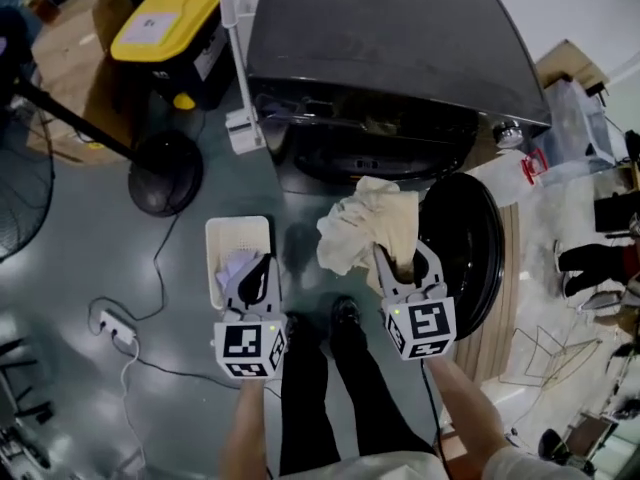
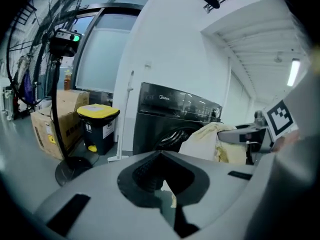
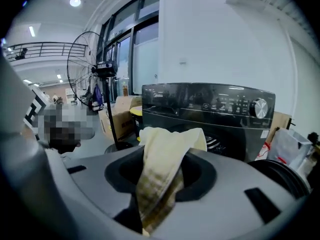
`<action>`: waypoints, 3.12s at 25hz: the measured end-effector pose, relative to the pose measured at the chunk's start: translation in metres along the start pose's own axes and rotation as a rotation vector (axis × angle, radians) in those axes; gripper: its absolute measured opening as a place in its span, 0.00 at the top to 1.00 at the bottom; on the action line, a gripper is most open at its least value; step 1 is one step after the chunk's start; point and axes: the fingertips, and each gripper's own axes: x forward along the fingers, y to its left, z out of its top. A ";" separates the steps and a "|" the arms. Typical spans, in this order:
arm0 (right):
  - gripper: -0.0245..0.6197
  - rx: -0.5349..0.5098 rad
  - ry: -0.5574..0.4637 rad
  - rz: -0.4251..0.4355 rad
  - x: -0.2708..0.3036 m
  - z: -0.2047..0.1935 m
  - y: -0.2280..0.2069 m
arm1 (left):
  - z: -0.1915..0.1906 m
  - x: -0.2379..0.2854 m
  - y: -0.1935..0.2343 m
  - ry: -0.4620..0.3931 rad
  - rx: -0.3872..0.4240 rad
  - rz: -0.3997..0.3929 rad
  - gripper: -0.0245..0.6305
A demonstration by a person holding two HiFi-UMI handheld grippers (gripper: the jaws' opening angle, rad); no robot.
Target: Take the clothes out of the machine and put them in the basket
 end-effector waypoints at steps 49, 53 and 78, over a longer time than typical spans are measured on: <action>0.71 -0.216 0.279 0.564 0.234 -0.204 0.381 | -0.220 -0.153 0.244 0.033 -0.320 0.510 0.93; 0.71 -0.227 0.307 0.568 0.268 -0.252 0.391 | -0.253 -0.139 0.250 0.040 -0.327 0.514 0.93; 0.62 -0.362 0.662 0.526 0.417 -0.486 0.395 | -0.359 -0.088 0.287 0.061 -0.285 0.510 0.93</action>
